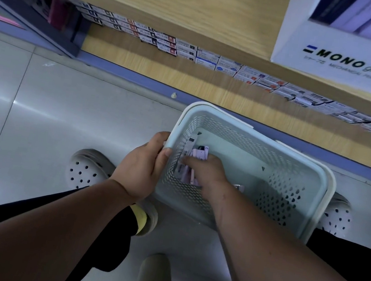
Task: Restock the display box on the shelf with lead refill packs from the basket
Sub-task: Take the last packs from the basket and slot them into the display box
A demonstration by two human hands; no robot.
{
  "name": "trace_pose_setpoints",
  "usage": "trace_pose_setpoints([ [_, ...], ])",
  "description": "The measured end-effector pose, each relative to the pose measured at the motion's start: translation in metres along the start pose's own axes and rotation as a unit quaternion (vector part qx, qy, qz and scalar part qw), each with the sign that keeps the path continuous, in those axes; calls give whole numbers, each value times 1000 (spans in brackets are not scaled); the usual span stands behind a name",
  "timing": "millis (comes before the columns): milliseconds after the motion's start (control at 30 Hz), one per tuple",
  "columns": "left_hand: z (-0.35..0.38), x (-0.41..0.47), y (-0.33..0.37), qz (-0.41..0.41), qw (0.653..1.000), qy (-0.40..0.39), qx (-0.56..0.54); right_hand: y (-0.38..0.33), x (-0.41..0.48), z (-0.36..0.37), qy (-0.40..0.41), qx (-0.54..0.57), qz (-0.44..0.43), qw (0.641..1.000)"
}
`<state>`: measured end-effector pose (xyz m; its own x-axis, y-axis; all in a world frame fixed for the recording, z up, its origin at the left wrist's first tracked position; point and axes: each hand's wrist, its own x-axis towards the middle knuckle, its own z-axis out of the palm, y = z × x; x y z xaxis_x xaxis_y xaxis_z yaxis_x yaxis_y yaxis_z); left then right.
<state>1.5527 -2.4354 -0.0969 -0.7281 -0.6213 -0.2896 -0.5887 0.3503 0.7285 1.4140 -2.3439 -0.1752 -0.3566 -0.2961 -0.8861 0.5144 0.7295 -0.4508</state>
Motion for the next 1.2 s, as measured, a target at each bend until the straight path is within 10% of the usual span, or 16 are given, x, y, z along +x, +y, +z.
trace_pose_setpoints([
  [433,-20,21,49,133,959,156,194,-58,-96,-138,-64,-138,-120,981],
  [733,95,58,100,-1,920,-266,287,-40,-150,-227,19,-22,-132,991],
  [1200,190,72,79,77,825,-370,420,-2,-144,-234,8,97,-128,987],
])
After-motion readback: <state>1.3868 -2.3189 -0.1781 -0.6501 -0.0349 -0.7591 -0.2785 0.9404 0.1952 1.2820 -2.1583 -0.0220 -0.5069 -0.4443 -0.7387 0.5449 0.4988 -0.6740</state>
